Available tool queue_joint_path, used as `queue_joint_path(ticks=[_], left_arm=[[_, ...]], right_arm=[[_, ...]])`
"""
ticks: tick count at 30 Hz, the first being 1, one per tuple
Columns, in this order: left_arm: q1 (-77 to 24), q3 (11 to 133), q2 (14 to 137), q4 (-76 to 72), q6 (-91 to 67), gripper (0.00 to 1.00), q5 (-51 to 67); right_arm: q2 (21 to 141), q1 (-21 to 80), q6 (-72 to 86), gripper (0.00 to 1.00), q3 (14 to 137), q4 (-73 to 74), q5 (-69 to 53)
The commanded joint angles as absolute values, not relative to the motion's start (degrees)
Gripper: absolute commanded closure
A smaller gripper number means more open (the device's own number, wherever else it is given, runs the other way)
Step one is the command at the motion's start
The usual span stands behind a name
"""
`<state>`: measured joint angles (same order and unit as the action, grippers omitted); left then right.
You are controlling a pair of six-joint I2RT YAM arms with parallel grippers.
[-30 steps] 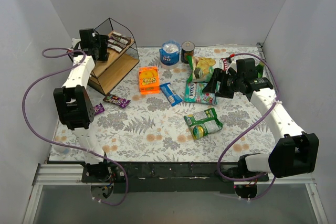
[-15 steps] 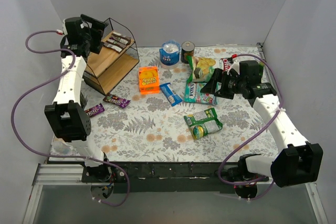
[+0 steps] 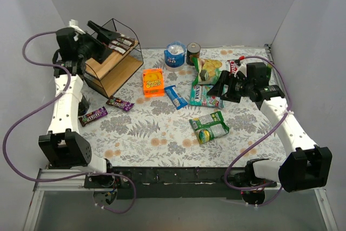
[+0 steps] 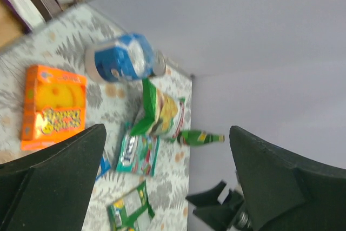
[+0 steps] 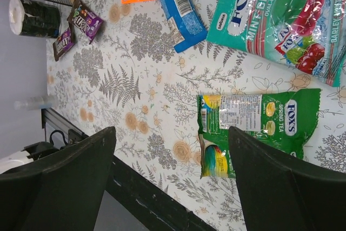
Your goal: Place and organize the candy bags onto the shelf
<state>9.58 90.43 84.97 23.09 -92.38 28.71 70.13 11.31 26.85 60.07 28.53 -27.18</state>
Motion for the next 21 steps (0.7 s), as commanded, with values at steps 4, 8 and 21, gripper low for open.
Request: queue_joint_path(ticks=[4,8,21], left_arm=[[1.3,76.0,70.9,29.9,-86.8,0.02,23.4],[0.8,65.7,64.6,32.8,-88.9,0.02,17.6],[0.8,39.7,53.0,34.4,-105.5,0.03,7.0]], right_arm=[[68.9,11.2,27.2,0.12,58.5,29.9,-26.6],[68.4,11.2,27.6,0.13,57.4,30.1,-26.4],[69.1,11.2,28.0,0.15,56.6,29.6,-26.4]])
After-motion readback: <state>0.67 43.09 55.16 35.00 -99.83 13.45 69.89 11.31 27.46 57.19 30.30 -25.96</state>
